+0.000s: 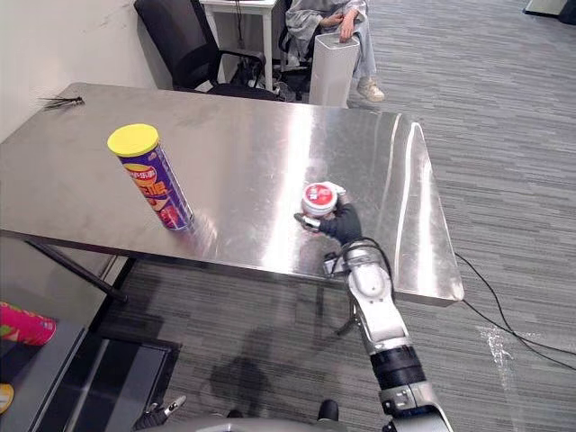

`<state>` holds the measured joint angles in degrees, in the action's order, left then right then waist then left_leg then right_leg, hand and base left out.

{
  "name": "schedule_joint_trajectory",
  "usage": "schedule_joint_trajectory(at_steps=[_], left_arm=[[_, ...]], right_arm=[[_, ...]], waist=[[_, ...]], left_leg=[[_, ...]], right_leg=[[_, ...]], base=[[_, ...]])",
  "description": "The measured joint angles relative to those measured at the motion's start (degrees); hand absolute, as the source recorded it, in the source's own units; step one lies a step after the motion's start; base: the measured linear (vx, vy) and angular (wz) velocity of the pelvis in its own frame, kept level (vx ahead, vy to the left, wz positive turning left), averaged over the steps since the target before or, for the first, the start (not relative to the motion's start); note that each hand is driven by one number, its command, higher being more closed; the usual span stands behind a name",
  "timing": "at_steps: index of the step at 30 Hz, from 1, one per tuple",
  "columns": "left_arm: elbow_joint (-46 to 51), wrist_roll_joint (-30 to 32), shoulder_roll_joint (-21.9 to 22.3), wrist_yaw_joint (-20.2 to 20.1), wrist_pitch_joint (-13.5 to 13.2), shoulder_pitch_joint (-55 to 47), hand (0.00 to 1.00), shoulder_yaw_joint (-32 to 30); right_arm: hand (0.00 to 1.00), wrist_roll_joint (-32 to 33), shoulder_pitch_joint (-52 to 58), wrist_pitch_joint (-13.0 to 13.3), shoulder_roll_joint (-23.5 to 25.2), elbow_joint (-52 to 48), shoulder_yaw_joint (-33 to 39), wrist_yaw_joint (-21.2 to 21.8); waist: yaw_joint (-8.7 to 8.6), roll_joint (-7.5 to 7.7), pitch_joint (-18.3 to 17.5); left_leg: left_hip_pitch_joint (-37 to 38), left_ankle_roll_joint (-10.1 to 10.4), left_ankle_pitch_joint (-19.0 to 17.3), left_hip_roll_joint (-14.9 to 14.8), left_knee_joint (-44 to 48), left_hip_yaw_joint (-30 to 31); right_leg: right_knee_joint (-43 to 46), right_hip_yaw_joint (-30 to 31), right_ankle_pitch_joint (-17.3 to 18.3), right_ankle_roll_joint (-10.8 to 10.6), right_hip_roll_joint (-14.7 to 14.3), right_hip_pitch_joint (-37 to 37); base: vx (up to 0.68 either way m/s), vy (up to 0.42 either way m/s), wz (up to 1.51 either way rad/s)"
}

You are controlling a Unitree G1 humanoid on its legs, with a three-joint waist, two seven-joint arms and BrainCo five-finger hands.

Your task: Put the gum and the chips on the shelf.

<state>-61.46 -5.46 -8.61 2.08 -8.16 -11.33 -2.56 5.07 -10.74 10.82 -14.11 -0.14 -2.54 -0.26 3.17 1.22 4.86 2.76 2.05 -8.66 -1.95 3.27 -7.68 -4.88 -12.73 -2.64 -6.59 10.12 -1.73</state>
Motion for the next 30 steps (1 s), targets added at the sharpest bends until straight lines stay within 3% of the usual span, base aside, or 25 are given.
schedule_joint_trajectory(at_steps=[6,20,27,30], left_arm=[[-0.02,-0.02,0.02,-0.16,0.01,-0.98,0.0,-0.18],[-0.02,-0.02,0.87,-0.79,0.08,-1.34,0.0,-2.07],[-0.04,-1.23,0.97,-0.84,0.22,0.25,0.0,-2.41],[0.22,-2.82,1.39,-0.66,0.65,1.67,0.0,-2.38]], right_arm=[[1.0,2.93,4.23,1.5,-2.16,-6.67,5.54,0.61],[1.0,5.03,12.75,1.91,-1.11,-10.39,11.74,0.82],[1.0,6.94,11.3,1.91,0.89,-9.73,8.82,0.49],[1.0,9.02,6.17,1.93,1.73,-6.46,4.84,0.05]], waist=[[-1.52,-0.01,-0.03],[-1.54,-0.81,-1.06],[-1.7,-1.24,0.12],[-1.24,-1.84,0.72]], left_leg=[[0.82,0.12,-0.09,-0.4,0.13,-1.07],[0.8,0.4,-0.28,-0.93,0.58,-0.78],[-6.51,0.43,-0.27,-1.01,7.42,6.58],[-11.24,1.94,2.57,-0.75,6.44,12.83]], right_leg=[[0.09,0.82,0.03,-0.02,-0.26,-0.36],[0.27,0.52,0.09,0.02,-0.74,-0.57],[11.01,-5.04,5.38,1.54,0.77,4.1],[15.72,-10.93,7.59,3.13,1.62,7.26]], base=[[-0.04,-0.016,-0.09],[-0.01,-0.006,0.0],[-0.09,-0.031,0.49],[-0.18,-0.103,1.07]])
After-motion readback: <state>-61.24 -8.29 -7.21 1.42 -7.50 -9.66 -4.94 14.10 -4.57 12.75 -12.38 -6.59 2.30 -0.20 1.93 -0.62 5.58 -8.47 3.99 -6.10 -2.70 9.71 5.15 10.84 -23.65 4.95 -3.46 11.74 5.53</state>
